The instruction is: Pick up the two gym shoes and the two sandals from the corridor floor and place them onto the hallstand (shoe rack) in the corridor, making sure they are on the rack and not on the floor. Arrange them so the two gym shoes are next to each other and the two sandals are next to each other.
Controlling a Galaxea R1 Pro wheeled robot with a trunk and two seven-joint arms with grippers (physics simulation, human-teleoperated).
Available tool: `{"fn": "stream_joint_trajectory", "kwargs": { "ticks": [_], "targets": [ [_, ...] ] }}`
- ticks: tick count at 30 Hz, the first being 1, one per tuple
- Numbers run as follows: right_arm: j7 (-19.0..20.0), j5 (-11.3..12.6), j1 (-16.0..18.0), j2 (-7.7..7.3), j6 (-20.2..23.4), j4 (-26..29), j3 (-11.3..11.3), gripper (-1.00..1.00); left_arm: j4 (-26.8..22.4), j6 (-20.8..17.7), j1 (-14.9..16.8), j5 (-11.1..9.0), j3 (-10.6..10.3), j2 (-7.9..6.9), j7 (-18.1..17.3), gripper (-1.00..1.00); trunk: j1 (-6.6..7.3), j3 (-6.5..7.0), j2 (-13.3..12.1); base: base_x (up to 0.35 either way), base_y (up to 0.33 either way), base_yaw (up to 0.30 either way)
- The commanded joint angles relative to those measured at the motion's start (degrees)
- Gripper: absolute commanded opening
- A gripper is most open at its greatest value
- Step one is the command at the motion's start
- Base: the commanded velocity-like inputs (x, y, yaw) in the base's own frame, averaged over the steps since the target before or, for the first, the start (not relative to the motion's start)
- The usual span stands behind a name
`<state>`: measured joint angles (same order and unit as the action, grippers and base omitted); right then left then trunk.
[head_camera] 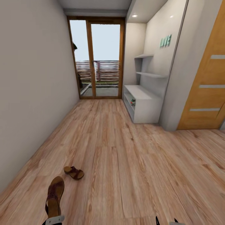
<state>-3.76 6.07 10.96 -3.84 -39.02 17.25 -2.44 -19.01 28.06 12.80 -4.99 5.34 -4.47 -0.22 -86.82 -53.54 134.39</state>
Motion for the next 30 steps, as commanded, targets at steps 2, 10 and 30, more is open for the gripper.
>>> {"fn": "stream_joint_trajectory", "kwargs": {
  "ticks": [2,10,30],
  "targets": [
    [0.0,0.5,0.0,-0.02,-0.2,0.0,-0.3,1.00,0.0,0.2,0.0,-0.4,-0.2,-0.01,0.0,-1.00,-0.02,-0.05,0.0,0.339,0.000,0.000],
    [0.0,0.5,0.0,-0.02,-0.2,0.0,-0.3,1.00,0.0,0.2,0.0,-0.4,-0.2,-0.01,0.0,-1.00,-0.02,-0.05,0.0,0.340,0.000,0.000],
    [0.0,0.5,0.0,-0.01,-0.2,0.0,-0.3,1.00,0.0,0.2,0.0,-0.4,-0.2,0.01,0.0,-1.00,-0.02,-0.05,0.0,0.340,0.000,0.000]
  ]
}}
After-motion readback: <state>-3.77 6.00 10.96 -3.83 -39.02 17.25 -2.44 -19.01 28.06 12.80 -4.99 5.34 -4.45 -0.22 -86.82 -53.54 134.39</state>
